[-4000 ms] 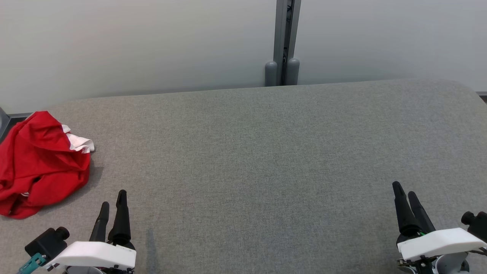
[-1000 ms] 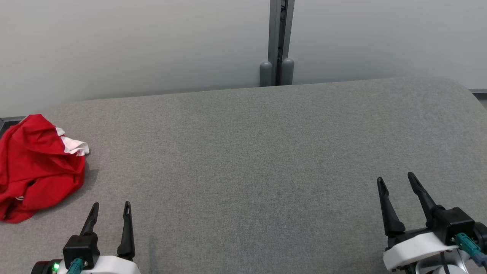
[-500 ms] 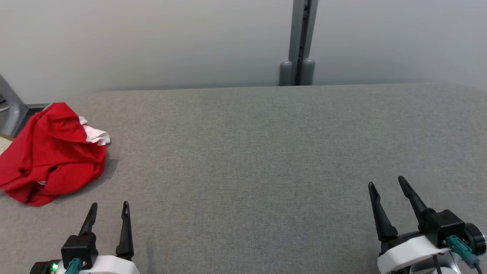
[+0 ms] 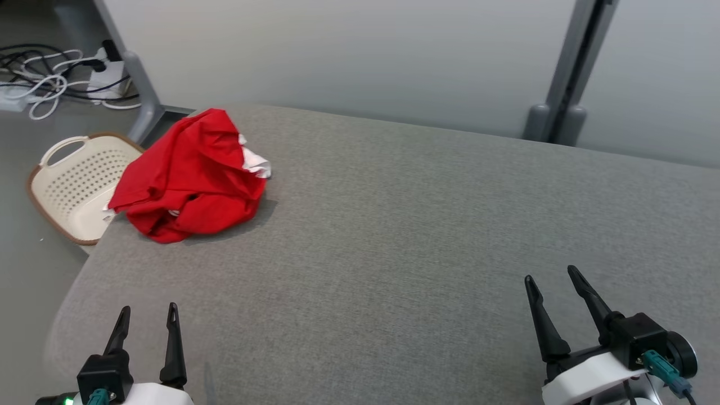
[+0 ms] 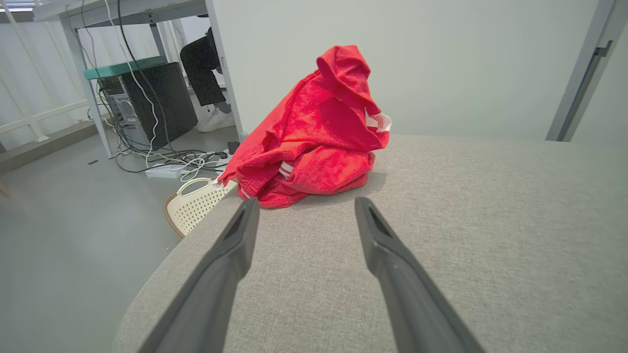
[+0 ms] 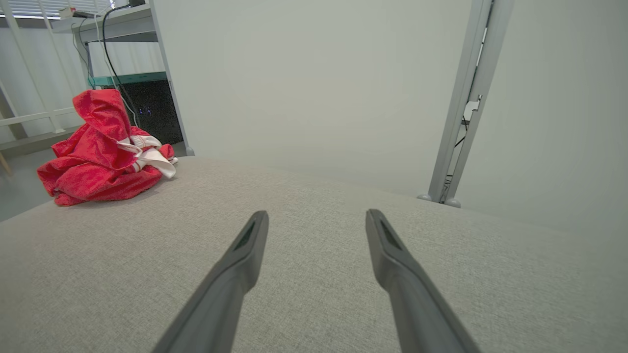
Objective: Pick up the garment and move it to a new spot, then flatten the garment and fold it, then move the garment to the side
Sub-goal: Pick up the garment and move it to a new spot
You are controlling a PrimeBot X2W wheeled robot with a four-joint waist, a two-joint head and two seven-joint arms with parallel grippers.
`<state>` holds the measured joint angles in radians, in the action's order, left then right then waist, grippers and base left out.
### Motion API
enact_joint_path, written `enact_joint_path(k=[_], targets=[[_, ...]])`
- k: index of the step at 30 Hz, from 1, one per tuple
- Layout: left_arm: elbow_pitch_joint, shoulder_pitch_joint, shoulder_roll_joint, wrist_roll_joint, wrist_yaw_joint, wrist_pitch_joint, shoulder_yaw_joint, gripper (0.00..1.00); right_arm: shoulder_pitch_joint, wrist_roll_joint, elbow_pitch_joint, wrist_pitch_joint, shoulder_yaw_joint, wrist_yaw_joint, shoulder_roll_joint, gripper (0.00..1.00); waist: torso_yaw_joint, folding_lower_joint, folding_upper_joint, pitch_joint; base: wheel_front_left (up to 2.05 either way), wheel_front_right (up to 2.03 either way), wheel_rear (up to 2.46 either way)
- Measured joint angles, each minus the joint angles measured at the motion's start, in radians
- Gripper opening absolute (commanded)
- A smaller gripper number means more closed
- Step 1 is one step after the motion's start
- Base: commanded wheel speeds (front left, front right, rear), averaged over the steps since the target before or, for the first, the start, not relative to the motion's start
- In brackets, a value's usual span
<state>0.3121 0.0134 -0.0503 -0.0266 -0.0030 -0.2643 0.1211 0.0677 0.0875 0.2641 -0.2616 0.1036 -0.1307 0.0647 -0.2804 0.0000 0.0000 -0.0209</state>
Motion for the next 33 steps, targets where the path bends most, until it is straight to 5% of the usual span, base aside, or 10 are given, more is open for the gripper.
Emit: enact_joint_path(k=[17, 24, 33], targets=[[-0.006, 0.022, 0.0, -0.006, -0.005, 0.0, 0.024, 1.0, 0.007, 0.01, 0.03, 0.0, 0.037, 0.0, -0.006, 1.0, -0.221, 0.0, 0.0, -0.016, 0.0, 0.0, 0.0], [0.012, 0.02, 0.001, -0.022, -0.017, 0.0, 0.019, 1.0, 0.022, 0.012, 0.035, 0.0, 0.048, 0.0, -0.002, 1.0, -0.215, 0.0, 0.0, -0.031, 0.0, 0.0, 0.0], [0.085, -0.115, -0.002, -0.09, -0.086, 0.0, 0.035, 1.0, 0.052, 0.017, 0.035, 0.0, 0.057, 0.0, 0.044, 1.0, -0.166, 0.0, 0.0, -0.104, 0.0, 0.0, 0.0]])
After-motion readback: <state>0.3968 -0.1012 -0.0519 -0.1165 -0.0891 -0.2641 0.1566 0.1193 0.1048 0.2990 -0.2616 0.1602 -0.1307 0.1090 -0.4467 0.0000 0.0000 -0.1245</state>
